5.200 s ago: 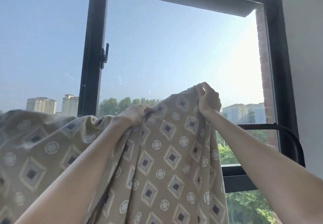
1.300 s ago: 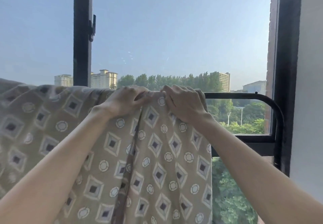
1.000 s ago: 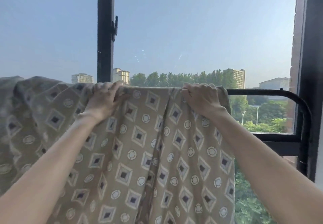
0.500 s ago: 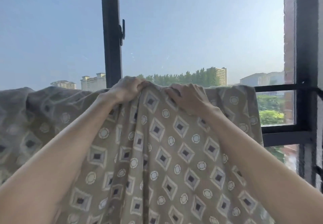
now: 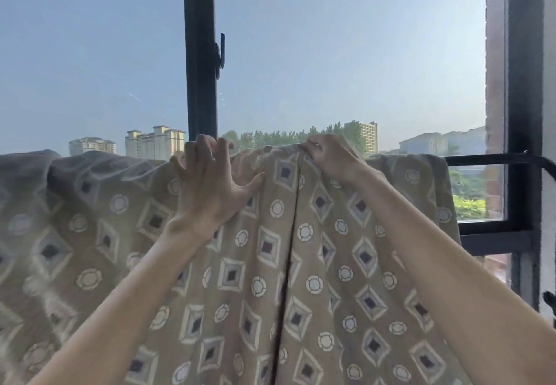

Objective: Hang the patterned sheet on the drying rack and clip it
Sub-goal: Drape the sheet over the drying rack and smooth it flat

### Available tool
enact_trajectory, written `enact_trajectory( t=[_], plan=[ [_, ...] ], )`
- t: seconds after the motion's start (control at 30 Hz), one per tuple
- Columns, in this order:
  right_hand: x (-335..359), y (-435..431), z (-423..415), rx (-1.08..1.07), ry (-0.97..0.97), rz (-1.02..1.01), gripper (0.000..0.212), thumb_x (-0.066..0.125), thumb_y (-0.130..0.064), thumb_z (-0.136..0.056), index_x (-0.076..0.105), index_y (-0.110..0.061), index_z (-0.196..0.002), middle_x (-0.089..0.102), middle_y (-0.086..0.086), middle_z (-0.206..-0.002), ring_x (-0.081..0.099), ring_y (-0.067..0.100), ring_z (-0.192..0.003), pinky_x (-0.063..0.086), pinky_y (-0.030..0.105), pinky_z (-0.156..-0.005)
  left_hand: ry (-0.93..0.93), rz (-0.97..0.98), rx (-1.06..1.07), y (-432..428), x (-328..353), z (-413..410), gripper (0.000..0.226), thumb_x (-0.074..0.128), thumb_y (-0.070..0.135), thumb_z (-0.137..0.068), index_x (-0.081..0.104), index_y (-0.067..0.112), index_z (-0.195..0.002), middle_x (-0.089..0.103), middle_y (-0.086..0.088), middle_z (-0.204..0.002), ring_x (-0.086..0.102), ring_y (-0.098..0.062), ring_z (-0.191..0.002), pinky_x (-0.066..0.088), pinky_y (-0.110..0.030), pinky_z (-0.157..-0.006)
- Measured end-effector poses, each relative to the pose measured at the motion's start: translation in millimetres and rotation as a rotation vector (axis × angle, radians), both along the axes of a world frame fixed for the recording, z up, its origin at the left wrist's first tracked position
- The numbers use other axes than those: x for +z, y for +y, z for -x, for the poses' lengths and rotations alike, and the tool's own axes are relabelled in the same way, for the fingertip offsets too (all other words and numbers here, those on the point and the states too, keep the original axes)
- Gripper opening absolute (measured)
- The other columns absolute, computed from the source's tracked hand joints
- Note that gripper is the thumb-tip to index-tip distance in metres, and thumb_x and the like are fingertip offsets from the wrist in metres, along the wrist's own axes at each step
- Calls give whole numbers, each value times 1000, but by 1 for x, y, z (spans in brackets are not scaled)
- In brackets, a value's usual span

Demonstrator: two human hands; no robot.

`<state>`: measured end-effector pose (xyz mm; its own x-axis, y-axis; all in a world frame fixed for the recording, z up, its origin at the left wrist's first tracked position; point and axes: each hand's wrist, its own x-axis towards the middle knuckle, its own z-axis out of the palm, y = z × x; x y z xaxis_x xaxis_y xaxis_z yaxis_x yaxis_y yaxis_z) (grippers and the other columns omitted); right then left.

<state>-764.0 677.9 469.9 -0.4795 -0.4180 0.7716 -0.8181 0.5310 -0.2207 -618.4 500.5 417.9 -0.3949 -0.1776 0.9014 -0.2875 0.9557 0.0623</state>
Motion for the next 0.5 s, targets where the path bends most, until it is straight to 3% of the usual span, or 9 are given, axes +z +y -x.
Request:
enact_trajectory(
  t=[0.1,0.17,0.27,0.33,0.43,0.5],
  plan=[
    [1,-1,5,-17,-18,2,34,39,-36,-99,60,-20,-78,57,-6,-68,57,22,-70,49,45,-78,96,-36,148,-6,-25,-3,76,48,77,-71,37,11,-108,40,-16,-111,41,-32,-101,36,-46,-81],
    [2,1,8,-39,-7,1,34,39,-38,-99,58,-20,-76,53,-8,-65,55,22,-69,48,42,-74,98,-55,227,-11,-30,-2,71,49,69,-80,41,5,-110,46,-21,-113,47,-38,-100,38,-48,-80],
    [3,5,10,-64,8,12,37,39,-38,-99,49,-24,-65,46,-11,-59,50,21,-65,39,34,-66,120,50,169,-10,-27,-1,24,51,22,-94,46,7,-113,50,-17,-108,55,-37,-97,41,-49,-83],
    [3,7,12,-68,13,15,38,38,-39,-98,47,-26,-64,45,-11,-59,49,21,-64,38,34,-66,106,91,94,-8,-25,-2,29,45,0,-89,49,7,-117,53,-14,-109,56,-35,-100,39,-46,-88],
    [0,5,11,-71,-5,46,39,36,-43,-98,45,-32,-62,42,-11,-57,45,19,-62,39,37,-68,127,58,-32,-10,-19,-7,28,41,5,-95,49,10,-122,55,-9,-113,54,-30,-107,38,-41,-92],
    [-3,2,6,-119,19,97,39,35,-42,-98,44,-30,-62,46,-10,-61,49,20,-69,42,38,-74,185,79,-60,-13,-9,-10,22,40,17,-99,50,10,-117,56,-9,-107,55,-29,-100,41,-41,-83]
  ],
)
